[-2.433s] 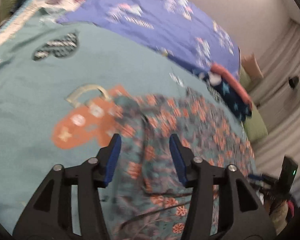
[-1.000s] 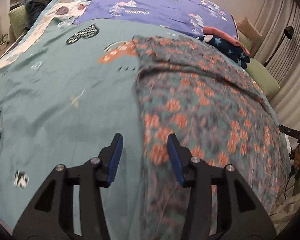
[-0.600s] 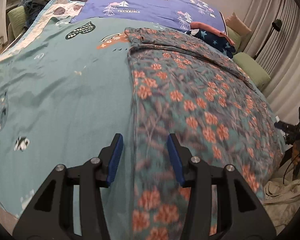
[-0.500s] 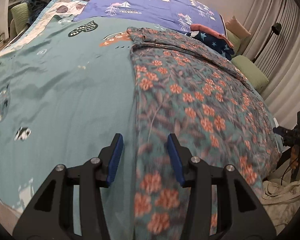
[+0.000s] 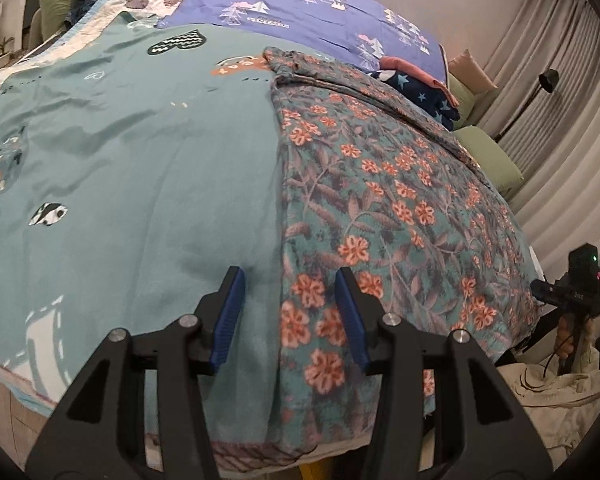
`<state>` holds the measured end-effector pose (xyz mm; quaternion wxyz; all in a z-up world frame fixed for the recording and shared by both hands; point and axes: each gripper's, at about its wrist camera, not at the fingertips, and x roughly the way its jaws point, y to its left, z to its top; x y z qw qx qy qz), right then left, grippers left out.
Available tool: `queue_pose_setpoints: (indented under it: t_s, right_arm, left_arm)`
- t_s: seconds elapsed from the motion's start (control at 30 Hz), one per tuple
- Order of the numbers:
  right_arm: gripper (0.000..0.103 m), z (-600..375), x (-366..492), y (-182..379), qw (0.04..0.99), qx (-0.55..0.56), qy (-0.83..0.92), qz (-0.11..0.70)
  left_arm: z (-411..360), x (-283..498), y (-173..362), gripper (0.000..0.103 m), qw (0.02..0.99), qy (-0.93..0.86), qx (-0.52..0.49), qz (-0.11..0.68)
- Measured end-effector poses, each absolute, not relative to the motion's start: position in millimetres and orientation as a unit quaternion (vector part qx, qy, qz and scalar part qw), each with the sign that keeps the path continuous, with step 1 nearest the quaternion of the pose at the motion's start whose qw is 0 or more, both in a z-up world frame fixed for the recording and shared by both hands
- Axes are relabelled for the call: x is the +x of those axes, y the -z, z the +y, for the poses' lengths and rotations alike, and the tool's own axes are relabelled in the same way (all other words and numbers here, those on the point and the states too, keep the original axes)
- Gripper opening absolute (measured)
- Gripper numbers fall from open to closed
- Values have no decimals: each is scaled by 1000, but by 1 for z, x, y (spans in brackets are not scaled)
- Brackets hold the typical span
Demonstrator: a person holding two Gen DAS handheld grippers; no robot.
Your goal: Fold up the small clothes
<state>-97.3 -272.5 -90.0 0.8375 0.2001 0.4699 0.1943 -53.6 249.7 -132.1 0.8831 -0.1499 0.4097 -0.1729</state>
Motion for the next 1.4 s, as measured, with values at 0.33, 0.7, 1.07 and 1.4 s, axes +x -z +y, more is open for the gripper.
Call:
queue_pose_setpoints:
  t_s: [0.33,0.7,1.07,1.4]
  right_arm:
    - [3,-286,-85,63,835,263,-251,413]
    - [3,-290,-50,-4,869,255,-261,335]
    - [3,-308,-3,-46,898,249,-225,285]
    - [3,-318,67,-56,900,254,-210,284]
  left_arm:
    - [269,-60,89,4,895,236,-201,319]
    - [261,-24,19,4,919,250,-198,231]
    - [251,31,-21,4,929,227,-226,186]
    - [232,97,-37,4,932,202,-219,205]
